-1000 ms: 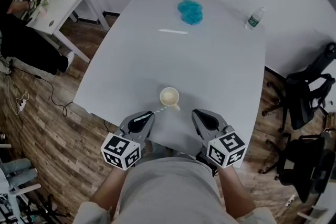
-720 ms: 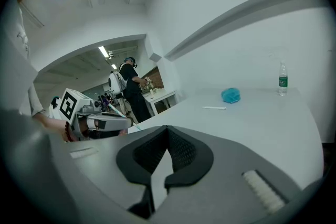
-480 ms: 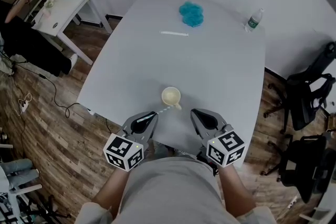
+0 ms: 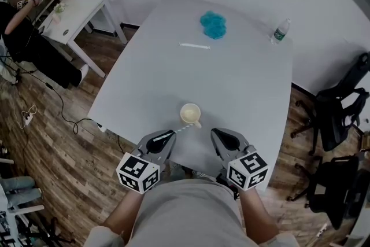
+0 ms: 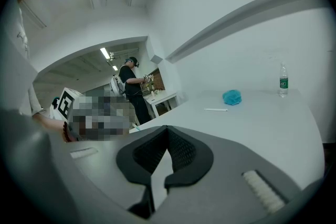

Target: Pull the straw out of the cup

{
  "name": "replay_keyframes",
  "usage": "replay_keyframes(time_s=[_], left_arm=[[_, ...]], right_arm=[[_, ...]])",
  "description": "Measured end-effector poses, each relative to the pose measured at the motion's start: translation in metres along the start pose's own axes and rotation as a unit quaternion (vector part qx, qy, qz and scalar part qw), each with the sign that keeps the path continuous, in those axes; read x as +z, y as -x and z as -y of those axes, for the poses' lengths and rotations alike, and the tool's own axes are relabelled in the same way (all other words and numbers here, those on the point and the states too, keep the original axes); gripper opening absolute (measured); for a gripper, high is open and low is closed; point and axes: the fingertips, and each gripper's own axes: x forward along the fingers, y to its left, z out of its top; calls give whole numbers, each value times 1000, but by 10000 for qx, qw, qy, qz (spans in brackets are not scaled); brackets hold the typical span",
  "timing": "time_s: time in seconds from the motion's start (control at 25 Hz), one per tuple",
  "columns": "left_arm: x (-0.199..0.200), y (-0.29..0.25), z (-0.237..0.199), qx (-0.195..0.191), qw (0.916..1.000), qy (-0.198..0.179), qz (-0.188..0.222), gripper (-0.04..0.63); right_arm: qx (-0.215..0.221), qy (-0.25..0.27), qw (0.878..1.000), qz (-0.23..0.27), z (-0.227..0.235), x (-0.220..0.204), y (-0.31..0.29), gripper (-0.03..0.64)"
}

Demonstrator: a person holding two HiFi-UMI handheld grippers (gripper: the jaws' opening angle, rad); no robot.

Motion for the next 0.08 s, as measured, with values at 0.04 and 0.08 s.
replay_keyframes(time_s=[0.04, 0.08], left_arm=[[0, 0, 0, -2, 10000, 1, -2, 44], [0, 1, 1, -5, 10000, 2, -4, 44]], right_arm=[[-1, 1, 10000, 0, 0, 0, 0, 5], [-2, 1, 10000, -1, 0, 0, 1, 5]])
